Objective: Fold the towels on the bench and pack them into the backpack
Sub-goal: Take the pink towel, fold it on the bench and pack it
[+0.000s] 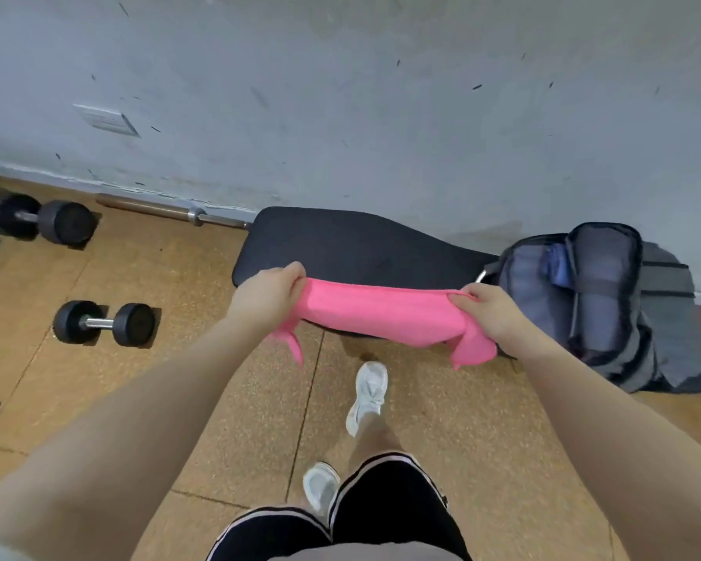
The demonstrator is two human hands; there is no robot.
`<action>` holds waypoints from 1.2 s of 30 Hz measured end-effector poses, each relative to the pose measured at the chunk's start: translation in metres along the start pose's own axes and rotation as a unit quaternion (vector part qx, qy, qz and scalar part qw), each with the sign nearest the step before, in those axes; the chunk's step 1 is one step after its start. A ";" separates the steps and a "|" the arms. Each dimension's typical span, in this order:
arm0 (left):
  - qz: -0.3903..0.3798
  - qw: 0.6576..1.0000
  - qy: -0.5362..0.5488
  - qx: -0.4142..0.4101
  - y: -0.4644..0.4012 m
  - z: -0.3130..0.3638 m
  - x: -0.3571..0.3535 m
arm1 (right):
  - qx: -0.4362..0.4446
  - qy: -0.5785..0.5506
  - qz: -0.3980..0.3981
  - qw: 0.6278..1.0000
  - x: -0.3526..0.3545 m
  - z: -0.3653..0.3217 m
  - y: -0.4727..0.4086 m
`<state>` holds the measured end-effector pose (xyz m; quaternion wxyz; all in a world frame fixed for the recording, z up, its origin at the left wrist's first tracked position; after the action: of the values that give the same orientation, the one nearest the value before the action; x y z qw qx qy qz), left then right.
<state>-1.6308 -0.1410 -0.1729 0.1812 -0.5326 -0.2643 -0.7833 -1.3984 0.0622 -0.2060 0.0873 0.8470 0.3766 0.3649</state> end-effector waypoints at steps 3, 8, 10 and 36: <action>-0.061 0.996 -0.064 0.004 -0.049 -0.019 -0.021 | -0.005 0.070 -0.002 0.998 -0.014 -0.001 -0.052; -0.090 0.993 -0.067 0.023 -0.147 -0.048 -0.070 | -0.066 0.193 -0.042 0.978 -0.055 0.026 -0.163; -0.108 0.992 -0.058 0.026 -0.187 -0.058 -0.097 | -0.085 0.220 -0.051 0.970 -0.068 0.043 -0.205; -0.265 0.962 0.030 0.050 -0.229 -0.195 -0.225 | -0.085 0.251 -0.252 0.931 -0.322 -0.011 -0.286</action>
<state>-1.8222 -0.0768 -0.4900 0.0013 -0.4104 -0.4294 -0.8045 -1.7150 0.0352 -0.4973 0.1510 0.5945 0.5552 0.5618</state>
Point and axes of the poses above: each hand's wrist, its own y-axis away from the middle knuckle, its own x-axis out of the back of the hand, z = x × y, the point moved 7 cm from there along -y, towards the middle knuckle, and after that the axes turned 3 degrees about -y, right-handed, at the moved point
